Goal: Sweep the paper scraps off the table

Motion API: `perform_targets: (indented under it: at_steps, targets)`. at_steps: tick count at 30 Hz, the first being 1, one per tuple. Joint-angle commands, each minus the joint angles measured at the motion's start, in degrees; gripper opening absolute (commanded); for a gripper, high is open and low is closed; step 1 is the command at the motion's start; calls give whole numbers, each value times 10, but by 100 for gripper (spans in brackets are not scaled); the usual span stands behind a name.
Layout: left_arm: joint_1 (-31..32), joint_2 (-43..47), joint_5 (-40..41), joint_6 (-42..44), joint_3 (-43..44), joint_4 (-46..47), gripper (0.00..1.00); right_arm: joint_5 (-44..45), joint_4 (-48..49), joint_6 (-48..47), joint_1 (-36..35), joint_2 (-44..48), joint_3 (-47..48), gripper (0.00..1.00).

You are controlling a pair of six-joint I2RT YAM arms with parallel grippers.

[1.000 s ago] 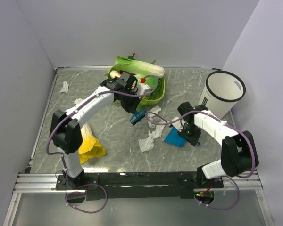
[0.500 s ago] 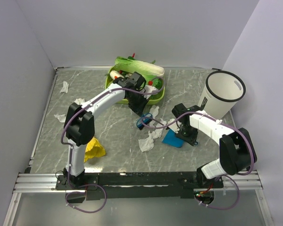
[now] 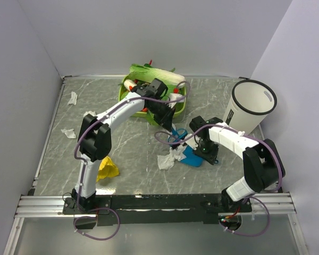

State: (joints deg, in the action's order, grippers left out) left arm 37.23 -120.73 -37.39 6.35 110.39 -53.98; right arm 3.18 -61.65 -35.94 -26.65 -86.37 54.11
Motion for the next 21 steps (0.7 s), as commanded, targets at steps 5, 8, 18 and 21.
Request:
perform_targets:
  at_steps: [5, 8, 18, 21]
  targets:
    - [-20, -7, -81, -7, 18, 16, 1, -53, 42, 60, -3, -26, 48, 0]
    - [-29, -6, -69, -30, 18, 27, 1, -54, 49, 61, -2, -24, 37, 0]
    - [-39, 95, 70, -18, 0, 27, 1, -33, 20, 25, -2, 51, -19, 0]
    - [-39, 96, 106, 1, -8, 28, 1, -22, 17, 25, -2, 50, -27, 0]
